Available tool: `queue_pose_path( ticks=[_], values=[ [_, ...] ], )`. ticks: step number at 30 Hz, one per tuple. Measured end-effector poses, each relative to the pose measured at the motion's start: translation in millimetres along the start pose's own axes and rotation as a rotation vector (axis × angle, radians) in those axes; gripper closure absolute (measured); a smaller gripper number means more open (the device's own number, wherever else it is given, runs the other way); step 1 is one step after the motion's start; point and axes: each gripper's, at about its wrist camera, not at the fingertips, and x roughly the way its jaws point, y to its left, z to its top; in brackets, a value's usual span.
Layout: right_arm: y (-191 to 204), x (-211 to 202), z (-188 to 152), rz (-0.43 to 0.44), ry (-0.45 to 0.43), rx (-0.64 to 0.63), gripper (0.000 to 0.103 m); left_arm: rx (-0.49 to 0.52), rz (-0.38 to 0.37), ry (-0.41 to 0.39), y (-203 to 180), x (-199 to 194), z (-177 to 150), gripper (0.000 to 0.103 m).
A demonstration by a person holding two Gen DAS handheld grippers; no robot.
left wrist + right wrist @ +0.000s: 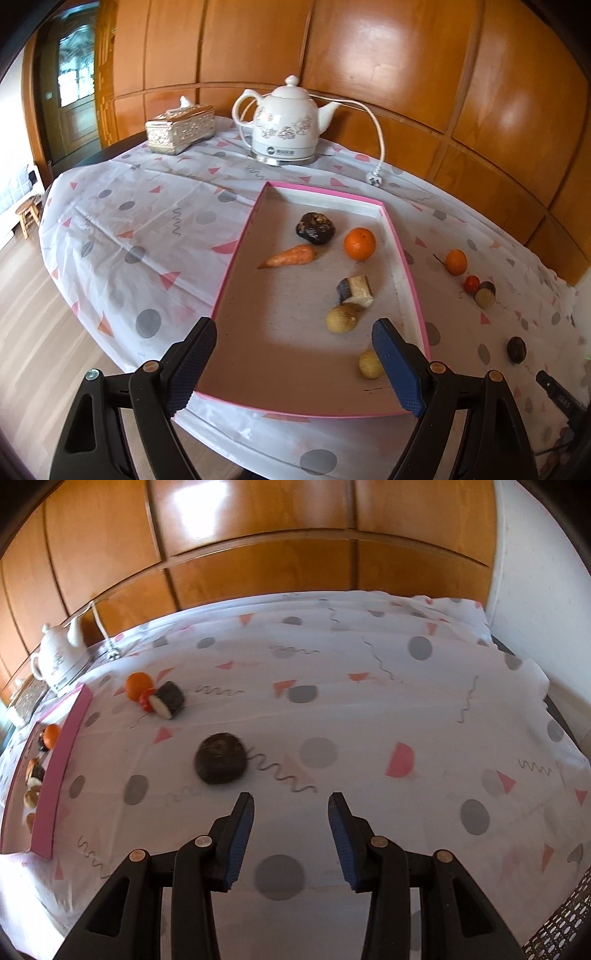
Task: Organize fruits
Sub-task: 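Withdraw the right tool from the tray toward the remaining produce, then move the left tool to the small orange and grasp it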
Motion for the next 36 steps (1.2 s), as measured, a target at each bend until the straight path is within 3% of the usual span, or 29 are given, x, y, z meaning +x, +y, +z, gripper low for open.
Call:
queue_pose_path(
  ticks=[25, 30, 32, 36],
  values=[
    [-50.1, 1.6, 2.4, -0.077, -0.025, 0.109, 0.061, 0.295, -0.158, 0.060, -99.9, 23.2, 29.9, 0.017],
    [-54.4, 1.9, 3.8, -0.078, -0.026, 0.116, 0.061, 0.297, -0.212, 0.100, -124.1, 38.8, 46.8, 0.017],
    [-55.7, 2.1, 4.2, -0.079, -0.027, 0.117, 0.061, 0.275, -0.233, 0.136, -132.9, 50.6, 53.8, 0.020],
    [-59.0, 3.3, 4.2, -0.081, -0.022, 0.123, 0.060, 0.288, -0.265, 0.177, -156.0, 75.2, 63.8, 0.041]
  ],
)
